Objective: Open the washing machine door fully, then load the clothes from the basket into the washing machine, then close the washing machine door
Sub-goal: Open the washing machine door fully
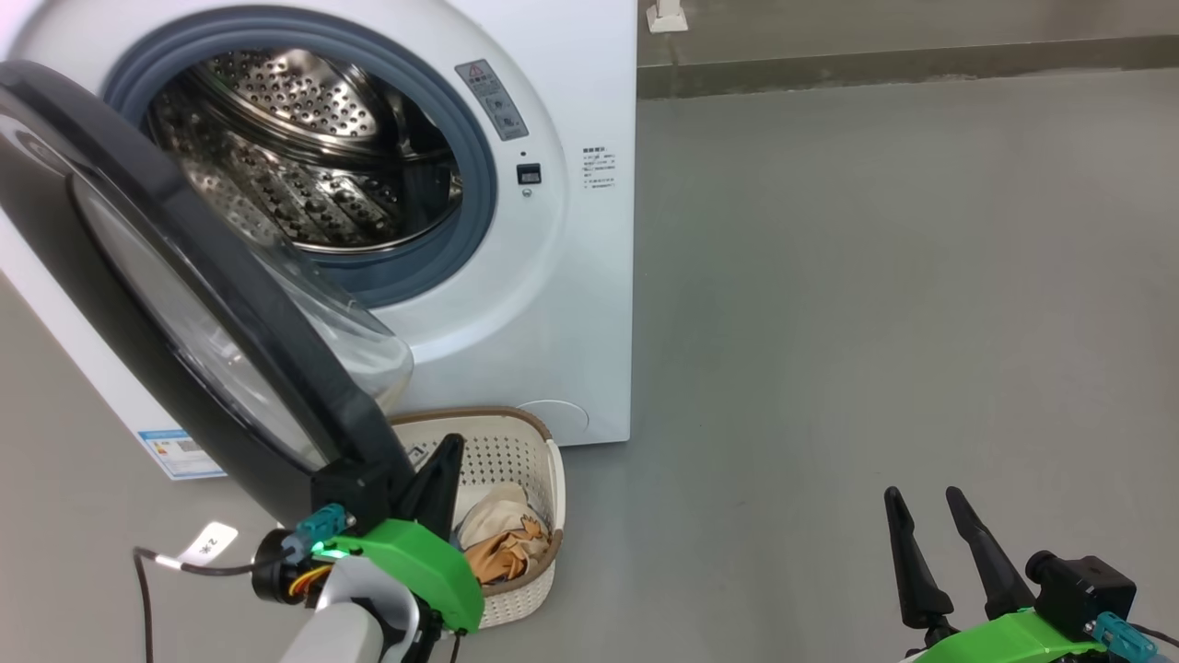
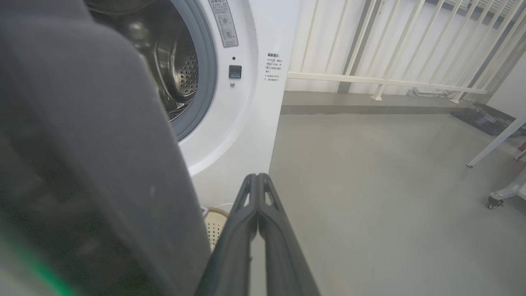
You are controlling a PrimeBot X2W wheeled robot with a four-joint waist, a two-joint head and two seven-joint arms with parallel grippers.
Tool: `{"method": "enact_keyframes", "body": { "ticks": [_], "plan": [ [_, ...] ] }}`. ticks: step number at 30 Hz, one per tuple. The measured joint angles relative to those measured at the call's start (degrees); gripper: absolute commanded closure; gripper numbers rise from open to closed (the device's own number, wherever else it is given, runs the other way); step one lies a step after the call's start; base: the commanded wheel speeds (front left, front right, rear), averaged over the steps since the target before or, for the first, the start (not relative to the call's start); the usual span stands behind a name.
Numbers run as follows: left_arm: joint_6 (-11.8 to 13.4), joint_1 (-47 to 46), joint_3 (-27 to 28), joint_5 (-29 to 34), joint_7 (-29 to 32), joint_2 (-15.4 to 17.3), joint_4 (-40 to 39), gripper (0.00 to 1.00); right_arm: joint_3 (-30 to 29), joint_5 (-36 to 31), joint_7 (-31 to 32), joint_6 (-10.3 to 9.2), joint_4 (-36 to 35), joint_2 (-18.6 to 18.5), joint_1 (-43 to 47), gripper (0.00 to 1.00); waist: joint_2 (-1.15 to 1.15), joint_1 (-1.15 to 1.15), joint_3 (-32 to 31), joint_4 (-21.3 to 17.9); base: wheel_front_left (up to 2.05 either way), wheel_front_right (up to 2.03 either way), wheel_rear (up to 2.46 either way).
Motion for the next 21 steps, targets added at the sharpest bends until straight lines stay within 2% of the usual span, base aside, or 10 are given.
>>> {"method": "enact_keyframes", "body": {
  "ticks": [10, 21],
  "plan": [
    [0.0, -0.02, -0.4, -0.35, -0.91, -0.53, 0.64, 1.0, 0.07, 0.0, 0.0, 0.0, 0.23, 0.0, 0.0, 0.0, 0.0, 0.0, -0.4, 1.8, 0.0, 0.0, 0.0],
    [-0.01, 0.21, -1.88, -0.44, -0.92, -1.08, 0.82, 1.0, 1.57, 0.14, 0.0, 0.0, 0.65, 0.0, 0.02, 0.0, 0.0, 0.0, -1.15, 6.82, 0.0, 0.0, 0.0]
  ]
}}
